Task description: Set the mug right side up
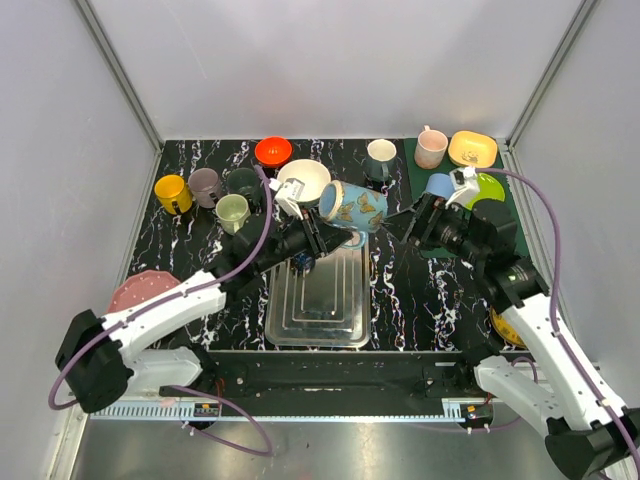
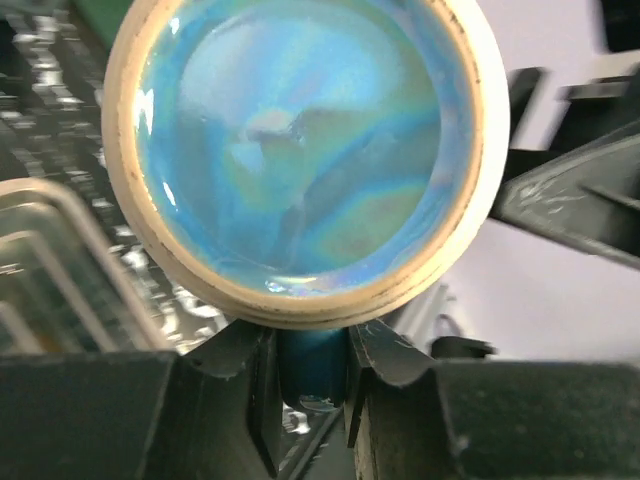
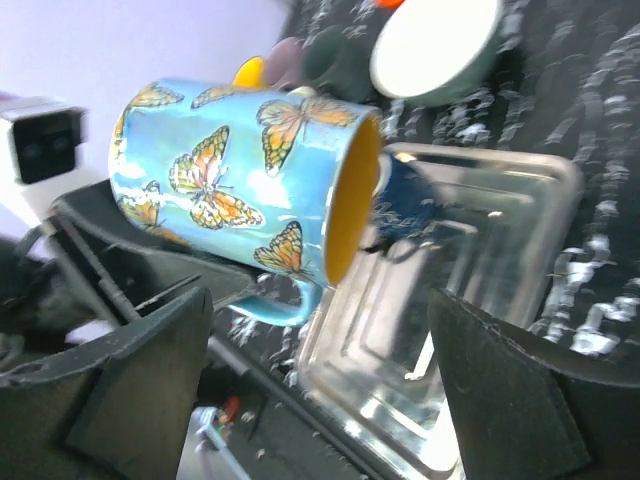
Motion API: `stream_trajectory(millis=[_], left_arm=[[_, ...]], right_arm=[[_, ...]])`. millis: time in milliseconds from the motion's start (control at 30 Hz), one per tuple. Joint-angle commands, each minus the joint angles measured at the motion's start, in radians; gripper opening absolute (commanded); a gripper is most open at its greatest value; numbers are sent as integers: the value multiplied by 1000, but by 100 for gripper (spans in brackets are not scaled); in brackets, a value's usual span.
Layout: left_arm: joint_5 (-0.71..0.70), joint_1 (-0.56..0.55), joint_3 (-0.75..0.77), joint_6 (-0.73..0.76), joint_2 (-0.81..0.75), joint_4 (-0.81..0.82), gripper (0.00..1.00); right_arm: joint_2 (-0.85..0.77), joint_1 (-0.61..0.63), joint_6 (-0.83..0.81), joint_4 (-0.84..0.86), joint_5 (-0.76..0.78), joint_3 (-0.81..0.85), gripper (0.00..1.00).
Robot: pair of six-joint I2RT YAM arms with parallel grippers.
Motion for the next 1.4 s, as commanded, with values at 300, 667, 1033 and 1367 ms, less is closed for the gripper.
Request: stream_trajectory(millis=[300, 667, 1033, 1367], left_arm=[[-458, -93, 388, 344, 279, -672, 0], [-584, -70, 529, 365, 517, -685, 0], [-639, -11, 541, 359, 607, -682, 0], [-611, 9, 511, 344, 604, -683, 43]], right_arm=[[-97, 3, -147, -351, 476, 1, 92], [-129, 3, -122, -324, 436, -60, 91], [-121, 3, -110, -298, 408, -95, 91], [-105, 2, -110, -284, 407, -106, 91]])
